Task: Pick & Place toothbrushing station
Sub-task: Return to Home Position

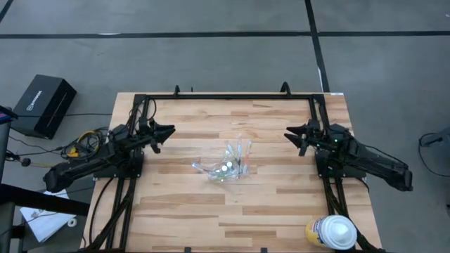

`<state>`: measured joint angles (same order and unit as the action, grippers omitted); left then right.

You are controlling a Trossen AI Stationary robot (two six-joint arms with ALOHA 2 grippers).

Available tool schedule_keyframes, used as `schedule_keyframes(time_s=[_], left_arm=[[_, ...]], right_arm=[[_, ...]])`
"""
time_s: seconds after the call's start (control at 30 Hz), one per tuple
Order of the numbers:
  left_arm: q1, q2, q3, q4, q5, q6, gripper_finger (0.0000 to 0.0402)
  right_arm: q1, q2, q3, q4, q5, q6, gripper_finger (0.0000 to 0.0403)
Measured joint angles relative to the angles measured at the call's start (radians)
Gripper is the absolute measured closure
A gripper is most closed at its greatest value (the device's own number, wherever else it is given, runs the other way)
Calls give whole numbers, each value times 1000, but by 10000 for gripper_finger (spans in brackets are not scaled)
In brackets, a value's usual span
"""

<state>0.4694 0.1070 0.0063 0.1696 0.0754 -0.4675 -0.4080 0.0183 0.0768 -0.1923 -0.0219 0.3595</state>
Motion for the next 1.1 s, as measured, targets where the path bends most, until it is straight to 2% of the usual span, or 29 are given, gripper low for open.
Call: schedule_keyframes(time_s=[0.17, 0.53, 0.8, 0.9, 1.0, 1.1], left_arm=[[0, 7, 0, -3, 9, -88, 300], [0, 7, 0, 8, 10, -91, 300], [-23, -107, 0, 39, 7, -92, 300], [-70, -107, 0, 106, -26, -91, 300], [-128, -107, 0, 101, -26, -91, 300], [-189, -107, 0, 103, -26, -91, 300]], right_arm=[[12, 1, 0, -2, -3, 31, 215], [15, 1, 0, -1, -3, 34, 216], [46, -14, -3, 14, -1, 34, 211], [85, -14, -3, 12, -3, 34, 211], [131, -14, -6, 22, -3, 34, 213], [181, -14, -33, 111, -3, 34, 215]])
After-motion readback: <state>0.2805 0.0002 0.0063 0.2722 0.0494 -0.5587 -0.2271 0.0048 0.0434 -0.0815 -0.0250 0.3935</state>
